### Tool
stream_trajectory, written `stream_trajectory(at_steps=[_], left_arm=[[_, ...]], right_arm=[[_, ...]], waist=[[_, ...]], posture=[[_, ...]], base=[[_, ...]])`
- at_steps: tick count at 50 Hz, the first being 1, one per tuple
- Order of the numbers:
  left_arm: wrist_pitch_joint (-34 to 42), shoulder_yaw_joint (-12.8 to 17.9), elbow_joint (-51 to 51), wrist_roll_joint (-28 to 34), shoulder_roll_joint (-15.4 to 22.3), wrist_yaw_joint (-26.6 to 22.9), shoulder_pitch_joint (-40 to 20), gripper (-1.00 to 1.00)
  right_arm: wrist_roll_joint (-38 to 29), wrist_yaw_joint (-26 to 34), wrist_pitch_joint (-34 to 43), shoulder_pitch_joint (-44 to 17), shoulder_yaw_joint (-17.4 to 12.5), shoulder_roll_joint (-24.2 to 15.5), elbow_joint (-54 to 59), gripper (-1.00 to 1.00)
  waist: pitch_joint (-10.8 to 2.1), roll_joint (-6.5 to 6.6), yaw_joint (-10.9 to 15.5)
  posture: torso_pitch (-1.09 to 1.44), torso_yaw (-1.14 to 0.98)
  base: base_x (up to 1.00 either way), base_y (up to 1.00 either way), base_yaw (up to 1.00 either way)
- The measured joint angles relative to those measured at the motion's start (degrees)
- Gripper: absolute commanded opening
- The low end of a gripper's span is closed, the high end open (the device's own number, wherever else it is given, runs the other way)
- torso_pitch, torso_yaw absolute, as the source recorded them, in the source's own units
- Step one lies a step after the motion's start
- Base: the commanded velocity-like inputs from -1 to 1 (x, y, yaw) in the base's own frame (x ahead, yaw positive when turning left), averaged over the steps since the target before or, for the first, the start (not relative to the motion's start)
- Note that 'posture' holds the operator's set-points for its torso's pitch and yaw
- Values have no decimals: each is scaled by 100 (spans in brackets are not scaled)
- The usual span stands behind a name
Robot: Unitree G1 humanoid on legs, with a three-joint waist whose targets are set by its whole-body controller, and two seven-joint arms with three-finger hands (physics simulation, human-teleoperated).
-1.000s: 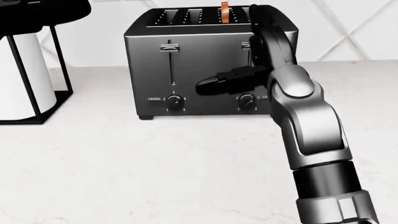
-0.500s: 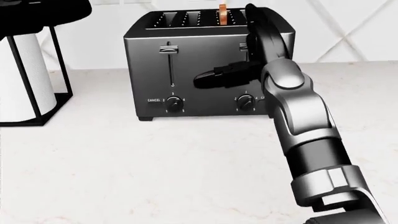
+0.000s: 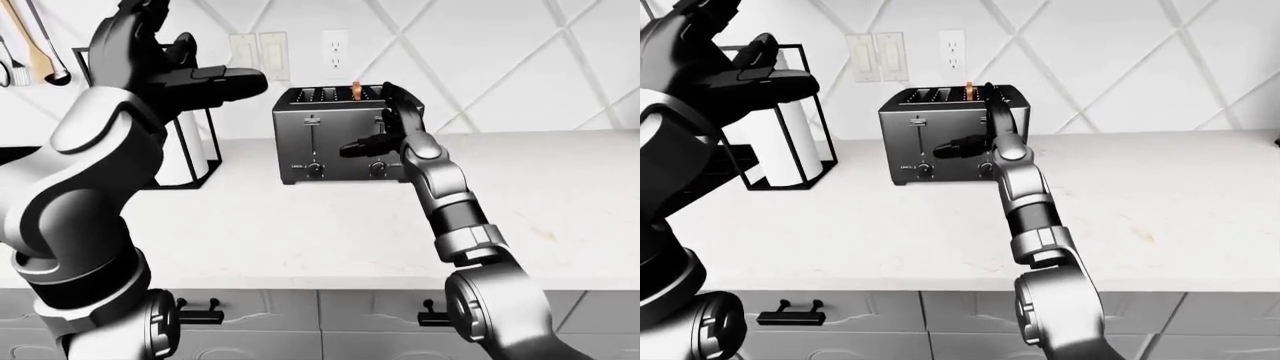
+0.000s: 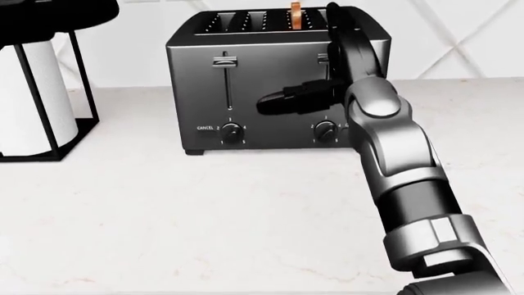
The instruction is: Push down the lever of the toaster to turn it on.
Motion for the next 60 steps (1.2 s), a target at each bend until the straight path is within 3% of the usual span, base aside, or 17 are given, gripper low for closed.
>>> stream_trajectory(at_steps=[60], left_arm=[[-7,23,3,-29,42,28,-5,100]], right_arm=[[-101,-142,-445,367,-5,122,290,100]], waist=[[-100,-39,22]], posture=[[-44,0]], base=[[0,0,0]])
